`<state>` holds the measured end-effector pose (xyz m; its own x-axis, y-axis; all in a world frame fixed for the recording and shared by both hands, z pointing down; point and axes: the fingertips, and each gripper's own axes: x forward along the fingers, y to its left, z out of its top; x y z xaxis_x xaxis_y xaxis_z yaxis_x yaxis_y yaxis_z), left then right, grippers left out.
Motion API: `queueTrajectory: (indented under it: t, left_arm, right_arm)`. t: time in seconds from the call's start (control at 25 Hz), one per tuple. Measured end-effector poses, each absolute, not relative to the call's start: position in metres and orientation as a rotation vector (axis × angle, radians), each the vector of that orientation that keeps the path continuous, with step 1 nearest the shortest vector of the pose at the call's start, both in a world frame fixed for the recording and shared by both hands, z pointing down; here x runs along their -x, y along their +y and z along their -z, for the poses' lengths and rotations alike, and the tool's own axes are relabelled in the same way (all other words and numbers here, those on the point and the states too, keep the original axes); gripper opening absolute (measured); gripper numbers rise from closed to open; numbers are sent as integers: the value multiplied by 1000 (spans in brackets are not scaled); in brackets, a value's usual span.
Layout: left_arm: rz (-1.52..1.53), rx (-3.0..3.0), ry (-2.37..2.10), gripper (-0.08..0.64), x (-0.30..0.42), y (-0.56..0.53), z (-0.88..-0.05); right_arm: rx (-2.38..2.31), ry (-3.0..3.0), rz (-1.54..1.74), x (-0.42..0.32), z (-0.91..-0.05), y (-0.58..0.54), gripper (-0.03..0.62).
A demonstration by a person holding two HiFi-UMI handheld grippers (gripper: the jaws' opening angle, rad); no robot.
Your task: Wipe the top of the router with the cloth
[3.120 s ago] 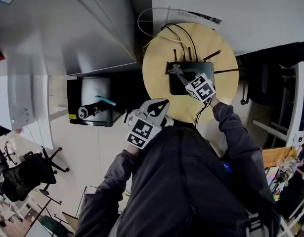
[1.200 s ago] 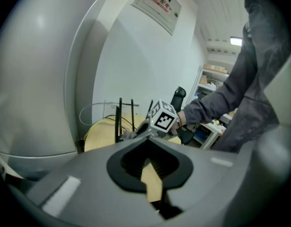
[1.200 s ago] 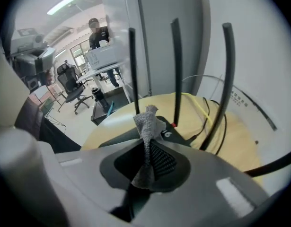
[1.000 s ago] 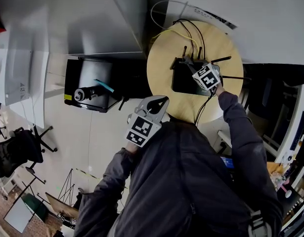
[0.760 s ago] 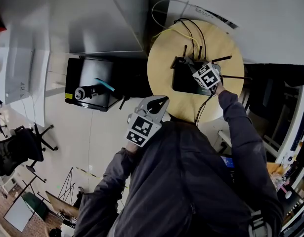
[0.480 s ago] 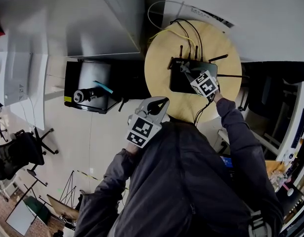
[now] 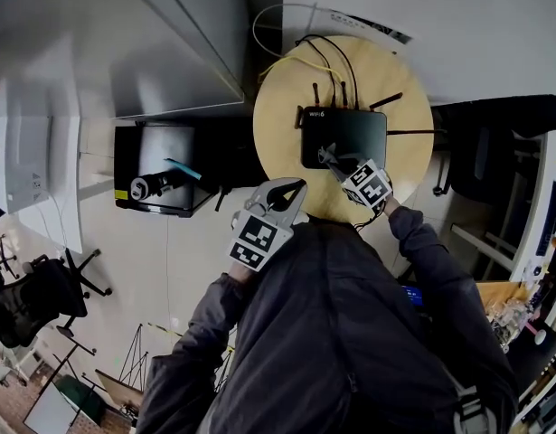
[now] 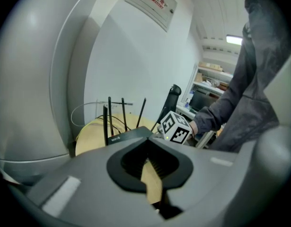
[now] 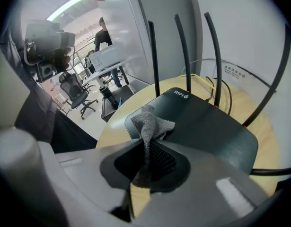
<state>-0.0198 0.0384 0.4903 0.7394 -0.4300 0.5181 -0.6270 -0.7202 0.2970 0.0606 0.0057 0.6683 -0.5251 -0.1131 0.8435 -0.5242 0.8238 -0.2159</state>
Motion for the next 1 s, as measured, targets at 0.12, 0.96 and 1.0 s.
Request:
queueTrajectory:
  t: [0.12, 0.96, 1.0]
  left_arm:
    - [-586, -2489, -799, 0, 16, 38, -489]
    - [-567, -2456, -862, 0, 15, 38, -489]
    - [-567, -2459, -859, 0, 15, 38, -489]
  right_arm:
    - [-443, -2081, -577, -61, -668, 7, 29]
    - [-617, -2003, -543, -117, -671, -100, 29]
    - [-608, -2004, -541, -117, -671, -95, 29]
